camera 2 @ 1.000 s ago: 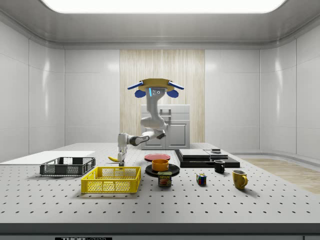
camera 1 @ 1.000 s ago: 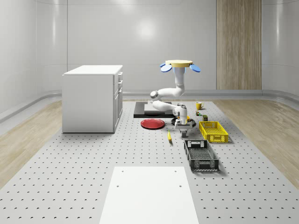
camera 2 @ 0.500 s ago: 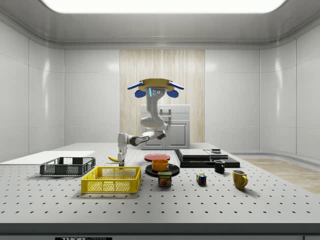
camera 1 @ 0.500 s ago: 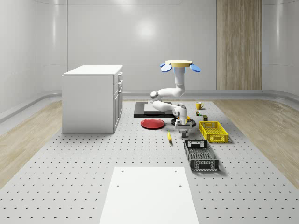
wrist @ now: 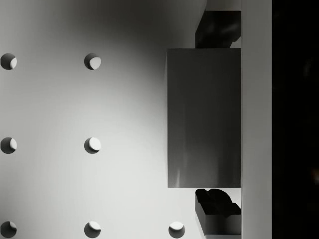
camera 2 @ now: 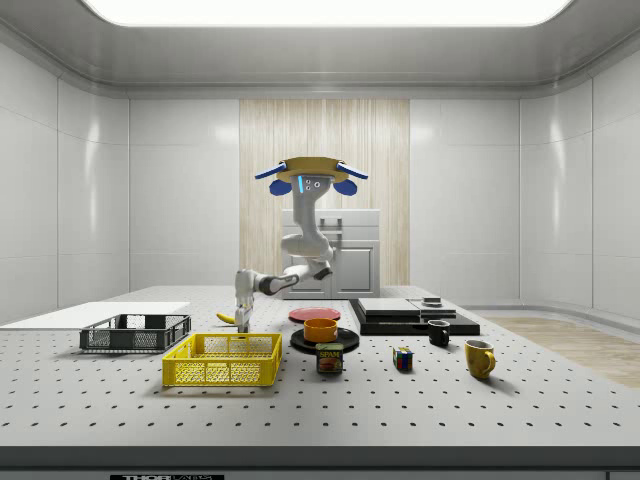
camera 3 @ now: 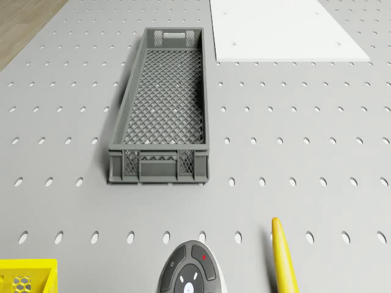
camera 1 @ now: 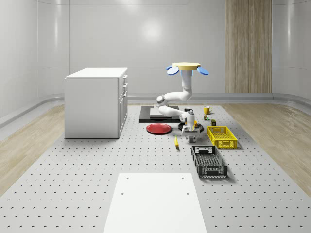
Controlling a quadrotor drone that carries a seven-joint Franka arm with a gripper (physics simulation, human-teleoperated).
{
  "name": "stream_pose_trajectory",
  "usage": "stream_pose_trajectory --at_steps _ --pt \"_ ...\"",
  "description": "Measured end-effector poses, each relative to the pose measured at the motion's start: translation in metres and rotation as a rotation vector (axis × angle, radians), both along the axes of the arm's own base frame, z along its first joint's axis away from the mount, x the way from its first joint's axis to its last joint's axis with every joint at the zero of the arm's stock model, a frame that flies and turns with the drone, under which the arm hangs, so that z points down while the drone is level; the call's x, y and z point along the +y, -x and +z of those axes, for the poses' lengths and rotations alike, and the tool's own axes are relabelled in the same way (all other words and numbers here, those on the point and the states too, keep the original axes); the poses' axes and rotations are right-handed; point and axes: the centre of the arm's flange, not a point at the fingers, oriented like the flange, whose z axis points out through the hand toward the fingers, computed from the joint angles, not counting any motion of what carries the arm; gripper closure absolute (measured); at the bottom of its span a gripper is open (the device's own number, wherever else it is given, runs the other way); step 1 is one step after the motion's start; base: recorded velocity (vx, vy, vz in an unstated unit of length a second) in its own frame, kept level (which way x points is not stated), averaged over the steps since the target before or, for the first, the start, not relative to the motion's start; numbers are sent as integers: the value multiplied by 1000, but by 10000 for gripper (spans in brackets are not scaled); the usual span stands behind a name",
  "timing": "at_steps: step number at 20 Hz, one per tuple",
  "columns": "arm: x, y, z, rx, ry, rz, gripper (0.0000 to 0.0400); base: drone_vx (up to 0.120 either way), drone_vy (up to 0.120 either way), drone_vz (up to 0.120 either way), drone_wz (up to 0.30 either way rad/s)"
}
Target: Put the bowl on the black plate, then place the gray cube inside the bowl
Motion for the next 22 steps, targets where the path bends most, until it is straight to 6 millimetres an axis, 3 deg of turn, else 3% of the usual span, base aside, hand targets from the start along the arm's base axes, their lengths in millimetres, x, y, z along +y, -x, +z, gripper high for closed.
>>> stream_pose_trajectory --at_steps 3,7,11,16,20,22 --pt "0 -3 3 0 0 0 1 0 0 0 0" --pt "0 -5 4 0 0 0 85 0 0 0 0" --pt "0 -5 5 0 0 0 126 0 0 0 0" --pt "0 -6 2 0 0 0 143 0 0 8 0" --pt "0 -6 -10 0 0 0 147 0 0 120 0" --pt "0 -6 -15 0 0 0 148 120 -60 120 0"
